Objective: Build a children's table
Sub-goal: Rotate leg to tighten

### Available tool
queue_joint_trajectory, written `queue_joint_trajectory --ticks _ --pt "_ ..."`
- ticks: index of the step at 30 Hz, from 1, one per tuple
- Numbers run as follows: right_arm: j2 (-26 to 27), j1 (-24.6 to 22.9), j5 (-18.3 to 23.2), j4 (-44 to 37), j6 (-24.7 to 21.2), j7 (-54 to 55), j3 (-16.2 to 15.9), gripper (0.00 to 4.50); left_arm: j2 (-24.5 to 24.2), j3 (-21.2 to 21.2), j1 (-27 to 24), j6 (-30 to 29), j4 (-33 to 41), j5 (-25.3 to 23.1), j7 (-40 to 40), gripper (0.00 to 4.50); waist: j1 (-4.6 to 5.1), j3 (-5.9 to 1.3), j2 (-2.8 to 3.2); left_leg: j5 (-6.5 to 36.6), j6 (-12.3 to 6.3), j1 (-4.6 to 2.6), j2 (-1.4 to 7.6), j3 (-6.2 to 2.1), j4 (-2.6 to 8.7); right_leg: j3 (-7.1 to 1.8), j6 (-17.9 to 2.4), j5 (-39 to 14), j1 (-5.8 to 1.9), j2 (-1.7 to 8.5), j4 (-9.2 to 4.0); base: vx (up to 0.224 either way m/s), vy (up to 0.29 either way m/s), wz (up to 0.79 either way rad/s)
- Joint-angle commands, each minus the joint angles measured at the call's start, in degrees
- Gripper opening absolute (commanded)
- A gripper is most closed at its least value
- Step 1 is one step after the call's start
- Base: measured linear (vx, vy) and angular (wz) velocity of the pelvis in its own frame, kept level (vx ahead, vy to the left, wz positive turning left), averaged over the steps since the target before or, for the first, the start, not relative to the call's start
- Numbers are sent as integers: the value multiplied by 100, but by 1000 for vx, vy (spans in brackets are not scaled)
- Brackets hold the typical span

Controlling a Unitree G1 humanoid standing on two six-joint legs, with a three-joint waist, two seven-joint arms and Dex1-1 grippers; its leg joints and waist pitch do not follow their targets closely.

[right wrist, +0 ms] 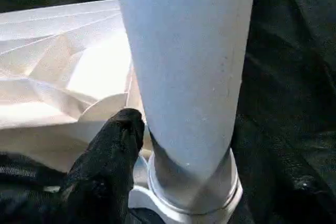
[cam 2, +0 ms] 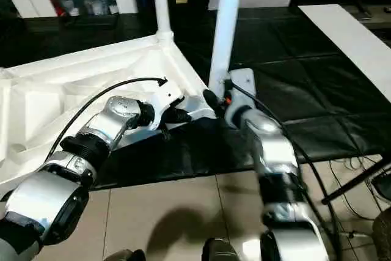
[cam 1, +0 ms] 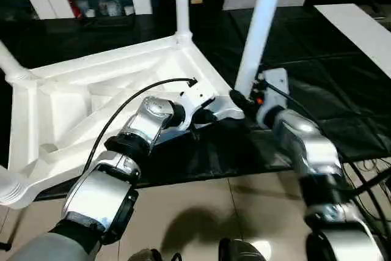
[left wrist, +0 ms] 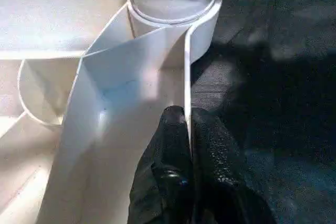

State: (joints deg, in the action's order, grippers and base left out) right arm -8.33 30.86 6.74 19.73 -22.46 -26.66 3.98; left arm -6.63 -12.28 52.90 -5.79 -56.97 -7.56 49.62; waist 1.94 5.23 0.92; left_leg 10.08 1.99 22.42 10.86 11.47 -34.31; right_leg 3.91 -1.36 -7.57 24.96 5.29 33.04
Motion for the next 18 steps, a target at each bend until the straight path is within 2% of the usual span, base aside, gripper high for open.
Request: queue_joint_trajectory --ticks 1,2,3,4,6,8,9,10,12,14,15,16,17,18 --pt "-9 -161 224 -190 80 -578 -378 322 46 -2 73 176 181 149 124 0 -41 -550 -88 741 -816 -80 142 -77 312 -188 -1412 -1118 -448 250 -327 0 0 0" --pt "-133 -235 237 -242 144 -713 -363 349 -9 -15 40 223 206 148 219 0 -58 -549 -74 772 -800 -87 141 -74 308 -187 -1399 -1181 -447 249 -341 0 0 0" --pt "-133 -235 237 -242 144 -713 -363 349 -9 -15 40 223 206 148 219 0 -65 -547 -81 792 -792 -84 138 -74 308 -187 -1393 -1215 -449 249 -342 0 0 0" --pt "-350 -344 285 -319 220 -956 -331 349 -97 -41 -7 292 229 119 352 0 -86 -545 -83 822 -773 -95 141 -73 311 -188 -1381 -1276 -444 246 -349 0 0 0" --pt "-706 -496 358 -425 334 -1387 -292 380 -241 -110 -83 410 257 60 592 0 -126 -538 -87 877 -779 -103 153 -74 315 -192 -1367 -1299 -447 245 -356 0 0 0" --pt "-1127 -649 444 -559 463 -2031 -317 389 -410 -251 -194 779 311 25 1057 0 -138 -543 -91 923 -807 -95 156 -78 311 -189 -1365 -1294 -456 244 -350 0 0 0" --pt "-1303 -711 433 -604 573 -2322 -381 389 -473 -308 -250 885 367 40 1300 0 -140 -527 -60 963 -809 -90 159 -83 317 -191 -1372 -1323 -449 251 -352 0 0 0" --pt "-1303 -711 433 -604 573 -2322 -381 389 -473 -308 -250 885 367 40 1300 0 -140 -534 -75 985 -807 -90 162 -84 314 -187 -1361 -1340 -453 248 -361 0 0 0" --pt "-1612 -791 397 -634 825 -2815 -482 389 -604 -437 -402 1295 535 121 1920 0 -147 -530 -81 1020 -802 -92 162 -73 314 -192 -1361 -1405 -443 244 -368 0 0 0" --pt "-1878 -806 582 -604 921 -3418 -525 389 -723 -559 -493 1422 653 136 2360 0 -192 -525 -75 1059 -772 -102 193 -71 320 -190 -1384 -1455 -441 245 -356 0 0 0" --pt "-1901 -803 608 -596 923 -3478 -527 389 -732 -570 -498 1437 658 134 2390 0 -204 -523 -97 1059 -770 -110 198 -58 319 -192 -1389 -1460 -424 238 -357 0 0 0" --pt "-1972 -797 713 -575 896 -3709 -539 389 -766 -612 -519 1486 681 133 2514 0 -256 -523 -69 1097 -763 -141 212 -57 321 -188 -1394 -1513 -408 236 -353 0 0 0" --pt "-2074 -782 848 -520 863 -4039 -575 372 -826 -679 -559 1599 724 158 2738 0 -295 -519 -62 1116 -747 -163 223 -46 323 -194 -1404 -1517 -384 234 -359 0 0 0" --pt "-2074 -782 848 -520 863 -4039 -575 353 -826 -679 -559 1599 724 158 2738 0 -323 -525 -67 1092 -730 -141 229 -56 329 -194 -1407 -1484 -410 243 -337 0 0 0"
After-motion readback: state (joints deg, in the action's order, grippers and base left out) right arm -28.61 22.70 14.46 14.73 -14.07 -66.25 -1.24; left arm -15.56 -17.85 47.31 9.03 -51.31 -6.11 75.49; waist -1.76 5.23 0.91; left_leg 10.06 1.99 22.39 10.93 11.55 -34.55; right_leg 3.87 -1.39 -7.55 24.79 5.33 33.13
